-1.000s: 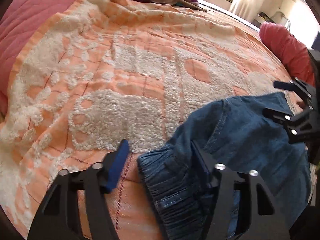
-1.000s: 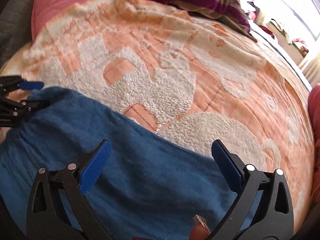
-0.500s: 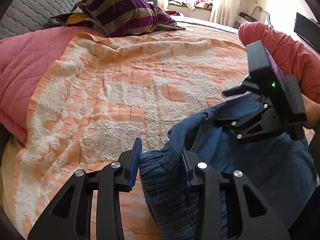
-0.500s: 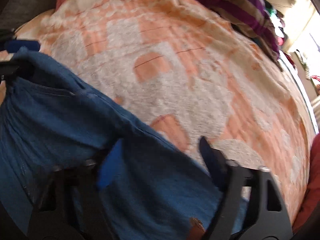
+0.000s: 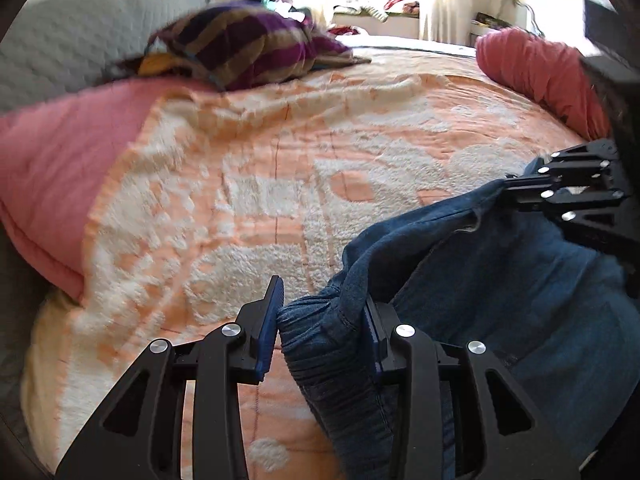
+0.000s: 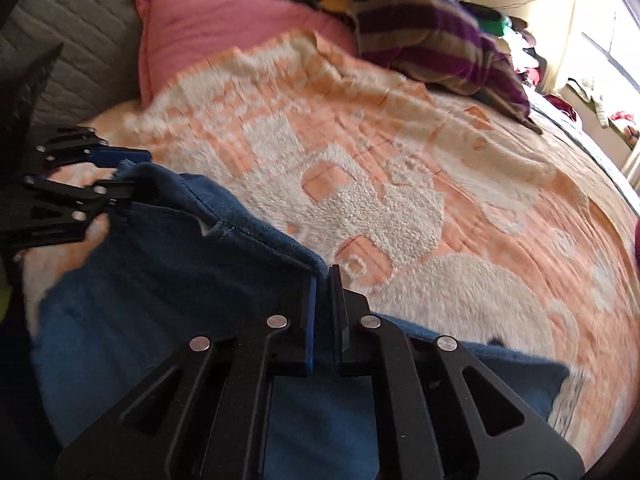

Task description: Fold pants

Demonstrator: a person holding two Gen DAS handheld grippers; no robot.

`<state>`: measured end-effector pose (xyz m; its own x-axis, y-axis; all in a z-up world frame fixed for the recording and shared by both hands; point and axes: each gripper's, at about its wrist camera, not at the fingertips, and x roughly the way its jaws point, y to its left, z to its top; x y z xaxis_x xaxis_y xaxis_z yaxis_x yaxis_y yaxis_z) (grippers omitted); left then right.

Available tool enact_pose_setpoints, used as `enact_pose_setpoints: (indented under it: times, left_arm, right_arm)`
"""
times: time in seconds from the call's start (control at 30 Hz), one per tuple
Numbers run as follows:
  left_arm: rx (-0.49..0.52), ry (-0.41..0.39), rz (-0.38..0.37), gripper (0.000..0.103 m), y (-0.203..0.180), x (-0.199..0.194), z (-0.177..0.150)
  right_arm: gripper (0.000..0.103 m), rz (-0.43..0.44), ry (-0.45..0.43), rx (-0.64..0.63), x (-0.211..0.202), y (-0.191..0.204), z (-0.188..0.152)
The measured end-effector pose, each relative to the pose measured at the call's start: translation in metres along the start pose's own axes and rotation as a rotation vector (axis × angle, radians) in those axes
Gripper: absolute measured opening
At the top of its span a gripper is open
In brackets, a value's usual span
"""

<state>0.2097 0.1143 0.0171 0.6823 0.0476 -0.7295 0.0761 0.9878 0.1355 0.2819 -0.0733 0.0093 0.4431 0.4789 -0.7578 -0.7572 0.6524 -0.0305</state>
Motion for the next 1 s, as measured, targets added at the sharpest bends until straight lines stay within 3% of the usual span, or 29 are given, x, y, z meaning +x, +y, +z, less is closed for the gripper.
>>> enact_pose_setpoints:
  times: [0.13,0.37,0.6,0.73,0.87,1.0]
  left_arm:
    - [0.036,-0.030,-0.012,0.034,-0.011,-0.028,-0.005]
    - [0.039,-0.014,-0.067,0.035,-0.019,-0.064,-0.037]
    - [0.103,0.069,-0.094,0.035,-0.028,-0.090,-0.070]
    - [0.127,0.153,-0.130,0.041,-0.026,-0.090,-0.089]
    - [0.059,0.255,-0.183,0.045,-0.011,-0.078,-0.100]
    - [-0.048,0.246,-0.246,0.045,0.005,-0.091,-0.110]
  right_arm:
    - [0.002,-0.003,-0.058,0.030,-0.041,0.011,-0.015]
    - [0.002,0.066,-0.097,0.029,-0.100,0.056,-0.058]
    - [0.002,0.141,-0.068,0.007,-0.120,0.110,-0.104]
    - [0.002,0.169,-0.026,-0.025,-0.116,0.134,-0.128]
    - [0.002,0.192,0.015,-0.055,-0.105,0.152,-0.139]
    - [0.002,0.209,0.030,-0.106,-0.102,0.166,-0.144]
